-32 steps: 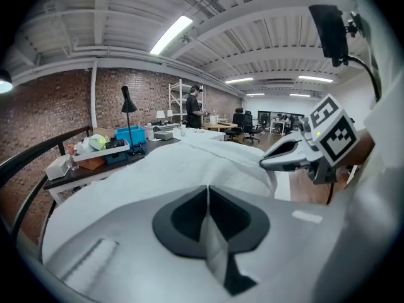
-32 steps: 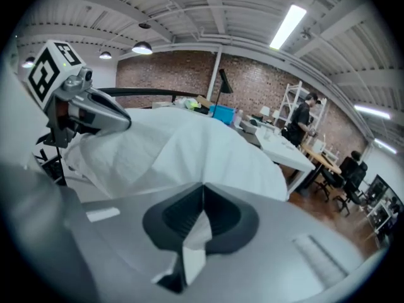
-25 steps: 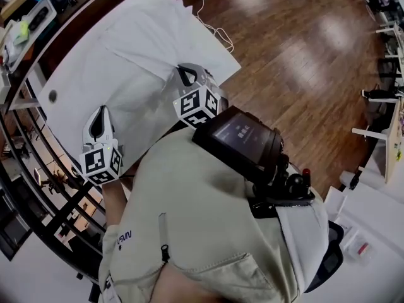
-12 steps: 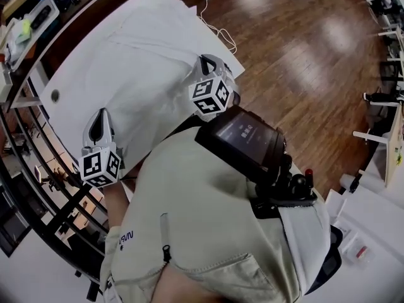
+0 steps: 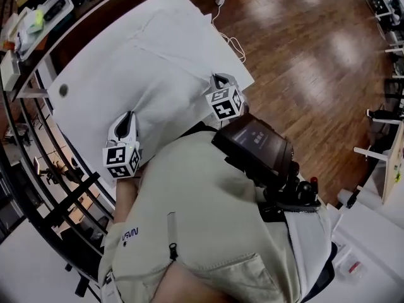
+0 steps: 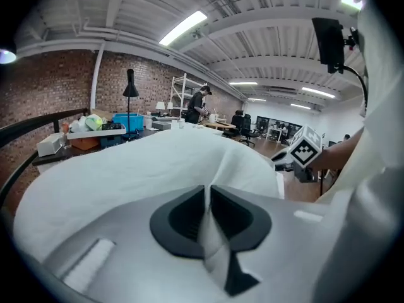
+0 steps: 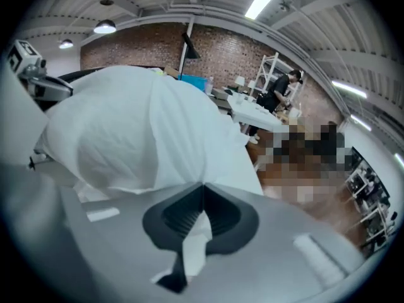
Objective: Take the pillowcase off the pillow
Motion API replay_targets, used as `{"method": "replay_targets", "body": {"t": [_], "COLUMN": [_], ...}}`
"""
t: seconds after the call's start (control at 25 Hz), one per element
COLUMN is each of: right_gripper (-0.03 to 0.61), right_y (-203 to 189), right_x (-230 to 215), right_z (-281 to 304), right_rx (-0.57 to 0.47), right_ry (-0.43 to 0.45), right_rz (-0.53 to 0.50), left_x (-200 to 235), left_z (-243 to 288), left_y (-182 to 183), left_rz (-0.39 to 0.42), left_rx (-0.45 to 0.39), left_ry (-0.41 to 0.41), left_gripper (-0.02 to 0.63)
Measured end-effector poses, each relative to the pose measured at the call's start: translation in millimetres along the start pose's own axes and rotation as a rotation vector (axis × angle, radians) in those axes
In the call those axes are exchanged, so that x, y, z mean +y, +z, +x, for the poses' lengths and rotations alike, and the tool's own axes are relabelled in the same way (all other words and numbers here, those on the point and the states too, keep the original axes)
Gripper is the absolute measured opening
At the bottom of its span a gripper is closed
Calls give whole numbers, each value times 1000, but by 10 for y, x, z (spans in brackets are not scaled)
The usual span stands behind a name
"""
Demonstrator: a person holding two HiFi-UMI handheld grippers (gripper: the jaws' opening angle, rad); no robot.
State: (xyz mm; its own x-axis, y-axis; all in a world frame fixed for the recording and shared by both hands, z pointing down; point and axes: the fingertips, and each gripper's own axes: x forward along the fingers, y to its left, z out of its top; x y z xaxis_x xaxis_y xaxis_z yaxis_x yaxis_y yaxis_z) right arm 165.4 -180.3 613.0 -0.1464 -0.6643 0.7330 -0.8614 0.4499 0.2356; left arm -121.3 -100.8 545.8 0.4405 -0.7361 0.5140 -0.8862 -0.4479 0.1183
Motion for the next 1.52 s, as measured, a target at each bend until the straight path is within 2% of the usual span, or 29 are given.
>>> {"method": "replay_targets", "body": {"t": [0.12,0.16,0.28,0.4,0.52,0.6,0.68,0.88,1.0,1.08,1.12,1.24,1.32,1.52], "right_gripper": [20,48,121,135,135,135,135,150,150,170,176,188,189,188], "right_y": [88,132,337,629,1038,1347,1635,2250,2527,2648,2697,2781,2769,2682], "right_x": [-51,-63,-127,-255,-374,-372,-270,142,370,568,661,804,810,899], "right_z": [-97,-136,-276,-406,-494,-498,-404,-37,169,333,418,642,738,980], "right_rx": [-18,-27,-63,-129,-228,-287,-321,-352,-359,-338,-321,-268,-231,-147], "right_ry": [54,70,116,130,125,139,178,293,339,370,383,396,398,401], "right_rz": [39,59,107,102,108,126,108,7,9,-22,-43,-104,-128,-162], "left_x": [-66,-57,26,86,298,467,593,766,745,696,668,521,375,292], "left_z": [-66,-109,-238,-226,26,255,473,943,1227,1326,1348,1349,1323,1223], "left_y": [160,244,582,893,1035,1107,1210,1413,1209,1026,951,767,700,708], "left_rz": [24,33,54,88,145,152,153,185,194,182,181,226,273,325], "left_rx": [-18,-33,-120,-176,-136,-105,-84,-45,80,165,196,256,263,226], "left_ry": [-14,0,70,99,150,165,167,157,95,49,29,-10,-5,22], "left_gripper": [73,81,52,52,68,127,213,241,244,242,218,94,47,26]}}
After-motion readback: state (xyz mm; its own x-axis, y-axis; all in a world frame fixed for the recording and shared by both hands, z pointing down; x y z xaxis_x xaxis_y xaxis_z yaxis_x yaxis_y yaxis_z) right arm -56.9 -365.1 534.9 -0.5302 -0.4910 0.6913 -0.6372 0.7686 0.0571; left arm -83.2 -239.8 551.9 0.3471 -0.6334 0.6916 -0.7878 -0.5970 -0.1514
